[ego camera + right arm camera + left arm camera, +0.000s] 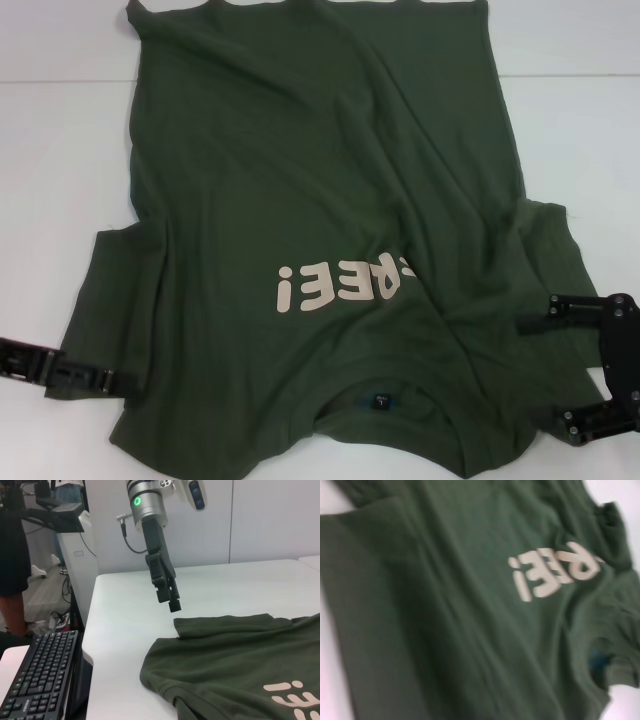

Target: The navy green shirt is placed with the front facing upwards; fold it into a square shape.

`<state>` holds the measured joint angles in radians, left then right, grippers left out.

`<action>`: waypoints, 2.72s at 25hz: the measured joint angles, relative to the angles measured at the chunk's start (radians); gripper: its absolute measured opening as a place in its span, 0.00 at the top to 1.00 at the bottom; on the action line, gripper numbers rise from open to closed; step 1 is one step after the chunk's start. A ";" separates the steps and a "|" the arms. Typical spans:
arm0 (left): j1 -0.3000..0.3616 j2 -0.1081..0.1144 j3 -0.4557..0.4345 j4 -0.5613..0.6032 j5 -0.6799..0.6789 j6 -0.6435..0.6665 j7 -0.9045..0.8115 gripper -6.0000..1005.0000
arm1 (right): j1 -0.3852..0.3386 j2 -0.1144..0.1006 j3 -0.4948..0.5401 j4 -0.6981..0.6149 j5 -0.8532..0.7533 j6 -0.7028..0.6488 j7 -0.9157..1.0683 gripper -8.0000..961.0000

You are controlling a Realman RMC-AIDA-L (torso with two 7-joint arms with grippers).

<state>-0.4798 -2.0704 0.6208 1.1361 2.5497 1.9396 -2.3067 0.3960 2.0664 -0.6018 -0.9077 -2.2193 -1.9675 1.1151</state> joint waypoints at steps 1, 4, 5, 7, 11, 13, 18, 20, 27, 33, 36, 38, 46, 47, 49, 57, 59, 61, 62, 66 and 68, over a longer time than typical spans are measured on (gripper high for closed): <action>-0.003 -0.001 0.004 0.015 0.011 -0.003 -0.020 0.17 | 0.000 0.000 -0.002 0.000 0.000 0.000 0.000 0.06; -0.012 -0.002 0.008 0.041 0.047 -0.010 -0.072 0.17 | 0.001 -0.002 -0.005 0.000 0.000 0.002 0.000 0.06; -0.016 -0.002 0.009 0.048 0.062 -0.011 -0.089 0.17 | 0.002 -0.003 -0.005 0.000 0.000 0.002 0.000 0.06; -0.025 -0.003 0.010 0.059 0.100 -0.016 -0.130 0.17 | 0.002 -0.006 -0.005 0.000 -0.001 0.002 0.000 0.06; -0.042 0.001 0.008 0.064 0.173 -0.029 -0.205 0.17 | 0.002 -0.008 -0.005 0.000 -0.001 0.003 0.000 0.07; -0.047 0.005 0.008 0.064 0.195 -0.037 -0.235 0.17 | 0.002 -0.008 -0.006 0.000 -0.001 0.003 0.000 0.07; -0.062 -0.012 0.011 0.064 0.289 -0.080 -0.288 0.17 | 0.002 -0.009 -0.006 0.000 0.000 0.003 0.000 0.07; -0.066 -0.020 0.018 0.062 0.303 -0.092 -0.291 0.17 | 0.003 -0.009 -0.006 0.000 0.000 0.003 0.000 0.07; -0.069 -0.037 0.044 0.055 0.305 -0.126 -0.301 0.17 | 0.008 -0.009 -0.007 0.000 -0.009 0.002 0.001 0.07; -0.069 -0.045 0.074 0.053 0.306 -0.138 -0.318 0.17 | 0.010 -0.009 -0.007 0.000 -0.012 0.001 0.001 0.07; -0.068 -0.045 0.080 0.053 0.306 -0.151 -0.328 0.17 | 0.011 -0.009 -0.007 0.000 -0.013 0.000 0.001 0.07; -0.065 -0.043 0.085 0.053 0.306 -0.158 -0.331 0.17 | 0.011 -0.009 -0.007 0.000 -0.013 0.000 0.001 0.07; -0.062 -0.043 0.114 0.036 0.307 -0.183 -0.334 0.17 | 0.012 -0.009 -0.007 0.000 -0.013 0.002 0.000 0.08; -0.062 -0.043 0.117 0.031 0.307 -0.184 -0.335 0.17 | 0.012 -0.009 -0.007 0.000 -0.013 0.002 0.000 0.08; -0.064 -0.043 0.124 0.027 0.307 -0.186 -0.335 0.17 | 0.013 -0.009 -0.007 0.000 -0.013 0.002 0.000 0.08; -0.066 -0.045 0.139 0.014 0.307 -0.204 -0.335 0.18 | 0.016 -0.009 -0.007 0.000 -0.013 0.001 0.000 0.08; -0.067 -0.045 0.139 0.007 0.307 -0.207 -0.335 0.18 | 0.017 -0.009 -0.007 0.000 -0.013 0.001 0.000 0.08; -0.068 -0.044 0.140 0.003 0.307 -0.207 -0.335 0.17 | 0.017 -0.009 -0.007 0.000 -0.013 0.002 0.000 0.08; -0.068 -0.044 0.140 0.002 0.307 -0.208 -0.335 0.17 | 0.017 -0.009 -0.007 0.000 -0.013 0.002 0.000 0.08; -0.069 -0.046 0.140 0.002 0.307 -0.208 -0.335 0.17 | 0.017 -0.009 -0.007 0.000 -0.013 0.003 0.000 0.08; -0.070 -0.048 0.140 0.002 0.307 -0.208 -0.335 0.18 | 0.017 -0.009 -0.007 0.000 -0.013 0.003 0.000 0.08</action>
<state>-0.5499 -2.1186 0.7609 1.1382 2.8563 1.7311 -2.6416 0.4126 2.0571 -0.6090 -0.9081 -2.2319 -1.9646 1.1151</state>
